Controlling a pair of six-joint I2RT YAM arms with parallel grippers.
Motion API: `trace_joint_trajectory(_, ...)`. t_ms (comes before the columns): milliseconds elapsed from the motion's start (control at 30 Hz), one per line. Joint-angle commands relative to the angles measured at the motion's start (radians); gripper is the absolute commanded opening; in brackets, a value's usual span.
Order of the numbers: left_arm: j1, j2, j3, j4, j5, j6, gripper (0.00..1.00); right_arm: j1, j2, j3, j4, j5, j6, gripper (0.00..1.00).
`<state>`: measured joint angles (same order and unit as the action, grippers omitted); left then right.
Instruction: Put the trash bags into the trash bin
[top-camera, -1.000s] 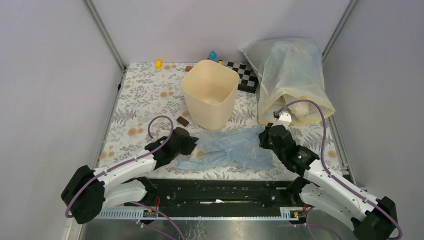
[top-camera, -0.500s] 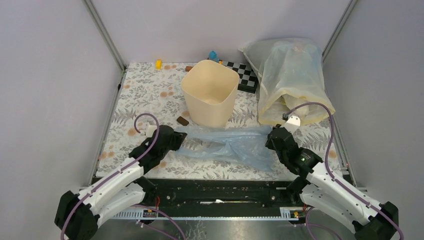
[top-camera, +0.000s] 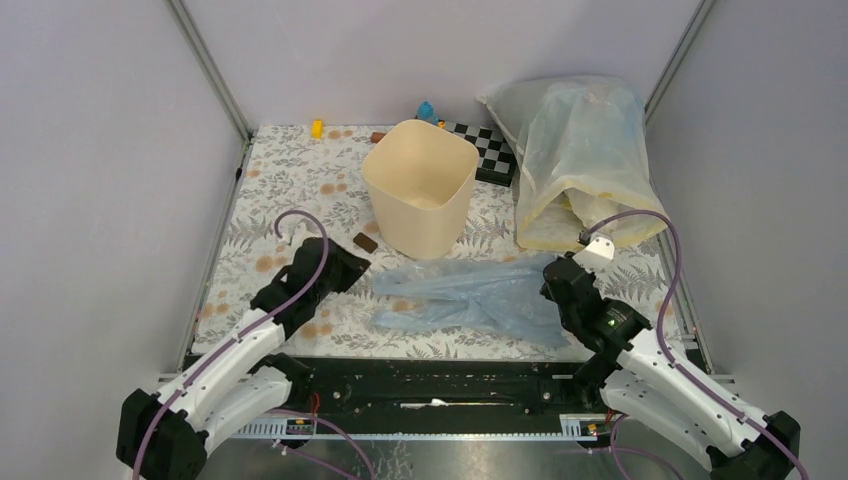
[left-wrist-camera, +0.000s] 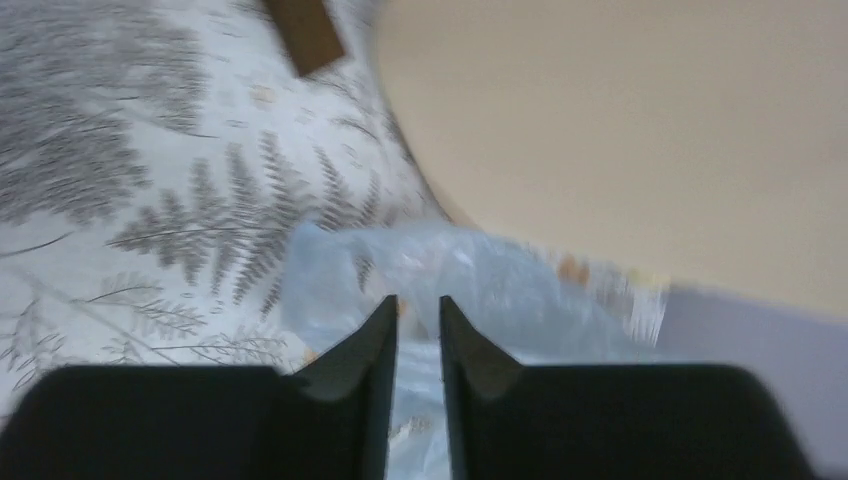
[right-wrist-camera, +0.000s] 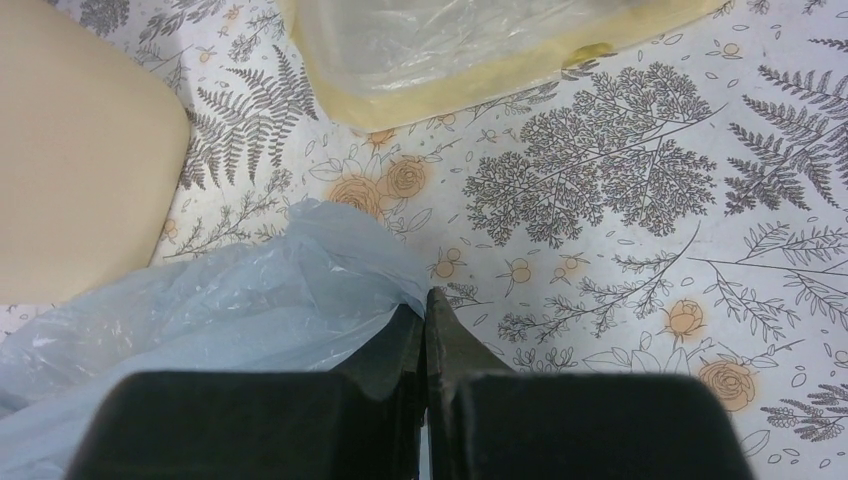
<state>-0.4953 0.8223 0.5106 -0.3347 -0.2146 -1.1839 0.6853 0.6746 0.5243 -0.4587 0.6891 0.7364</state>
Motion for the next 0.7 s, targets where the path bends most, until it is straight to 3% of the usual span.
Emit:
trace_joint_trajectory(0, -0.013, 0.037, 0.107, 0.14, 0.332, 0.285, 0.3, -0.006, 0.021, 0.047, 0.049, -0.033, -0.021, 0.0)
trace_joint_trajectory(67, -0.071, 0.027, 0.103, 0.161, 0.368, 0.306, 0.39, -0.006, 0.044, 0.049, 0.077, -0.065, -0.016, 0.0)
trace_joint_trajectory(200, -0.305, 0.0, 0.068, 0.223, 0.273, 0.287, 0.57, -0.005, 0.089, 0.054, 0.12, -0.118, -0.004, 0.0)
trace_joint_trajectory(367, -0.574, 0.121, 0.113, 0.229, 0.117, 0.264, 0.67, -0.006, 0.127, 0.07, 0.138, -0.154, 0.008, 0.0)
trace_joint_trajectory(467, -0.655, 0.212, 0.141, 0.228, 0.001, 0.251, 0.74, -0.006, 0.128, 0.076, 0.14, -0.167, 0.01, 0.0)
trace_joint_trajectory(667, -0.7, 0.364, 0.193, 0.227, -0.165, 0.217, 0.75, -0.005, 0.095, 0.069, 0.14, -0.17, 0.003, 0.0)
